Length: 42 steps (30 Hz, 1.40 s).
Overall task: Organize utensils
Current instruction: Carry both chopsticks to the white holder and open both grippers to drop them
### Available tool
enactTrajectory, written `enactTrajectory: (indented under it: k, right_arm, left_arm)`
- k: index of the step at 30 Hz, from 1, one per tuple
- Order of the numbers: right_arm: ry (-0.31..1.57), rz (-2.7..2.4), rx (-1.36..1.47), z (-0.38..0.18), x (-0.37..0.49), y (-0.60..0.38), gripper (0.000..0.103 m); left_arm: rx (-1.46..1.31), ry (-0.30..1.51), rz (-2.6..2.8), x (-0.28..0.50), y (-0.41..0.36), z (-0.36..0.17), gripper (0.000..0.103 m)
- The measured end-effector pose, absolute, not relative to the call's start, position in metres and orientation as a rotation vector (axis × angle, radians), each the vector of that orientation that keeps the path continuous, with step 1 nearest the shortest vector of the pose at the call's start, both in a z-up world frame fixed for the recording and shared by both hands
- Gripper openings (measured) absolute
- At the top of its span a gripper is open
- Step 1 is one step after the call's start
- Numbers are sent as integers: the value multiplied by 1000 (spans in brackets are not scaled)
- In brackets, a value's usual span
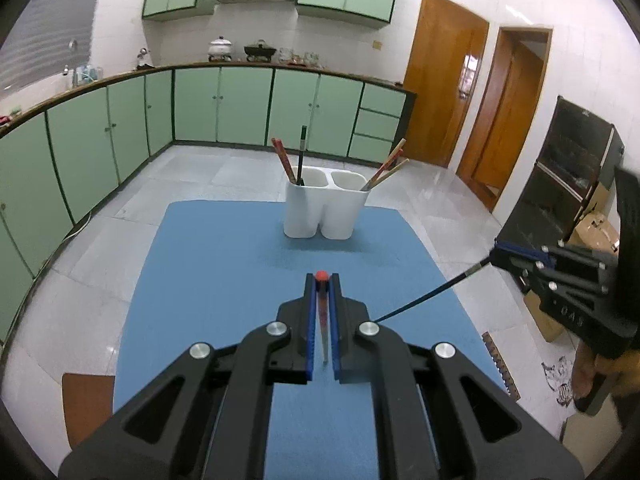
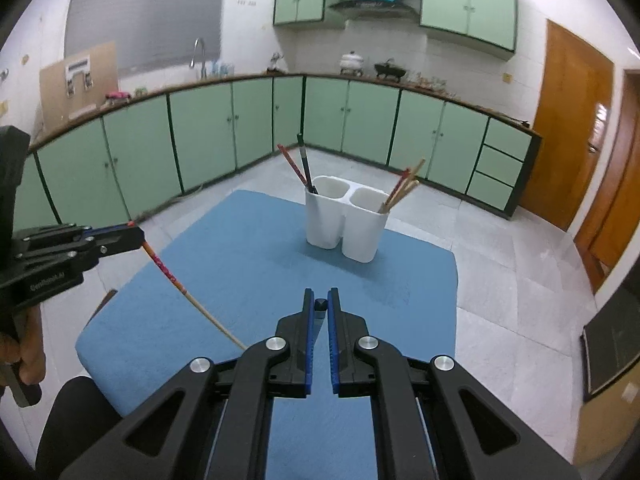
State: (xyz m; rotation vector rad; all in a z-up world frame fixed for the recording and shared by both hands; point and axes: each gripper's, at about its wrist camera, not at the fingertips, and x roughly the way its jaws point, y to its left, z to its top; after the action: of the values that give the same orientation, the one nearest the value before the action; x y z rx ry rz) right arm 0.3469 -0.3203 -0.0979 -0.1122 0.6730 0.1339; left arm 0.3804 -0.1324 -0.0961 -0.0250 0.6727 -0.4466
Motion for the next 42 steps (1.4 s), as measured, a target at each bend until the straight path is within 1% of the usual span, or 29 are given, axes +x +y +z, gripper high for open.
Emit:
enactTrajectory:
  k: [5, 12, 22, 28, 31, 36, 39, 42]
  right_arm:
    - [765, 144, -70, -83, 387, -326, 6]
    - [804, 118, -51, -49, 414, -334, 6]
    - [720, 92, -26, 41, 442, -344, 6]
    - [669, 60, -20, 72, 474, -347, 6]
    - [649, 40, -11, 78, 495, -350, 6]
    - [624, 22, 20, 73, 530, -357, 6]
    - [614, 1, 17, 58, 552, -363, 6]
    - [627, -16, 47, 32, 577, -375, 6]
  left_arm:
    - [3, 684, -475, 405, -145, -81, 5]
    - [46, 626, -484, 434, -163, -32, 5]
    - [36, 541, -458, 480, -180, 40, 5]
    - [29, 502, -439, 507, -198, 59, 5]
    - [-16, 500, -421, 530, -203, 58, 5]
    - [-3, 498, -386, 564, -216, 49, 5]
    - [-9, 501, -371, 586, -221, 39, 5]
    - [-3, 516, -362, 607, -226, 23, 5]
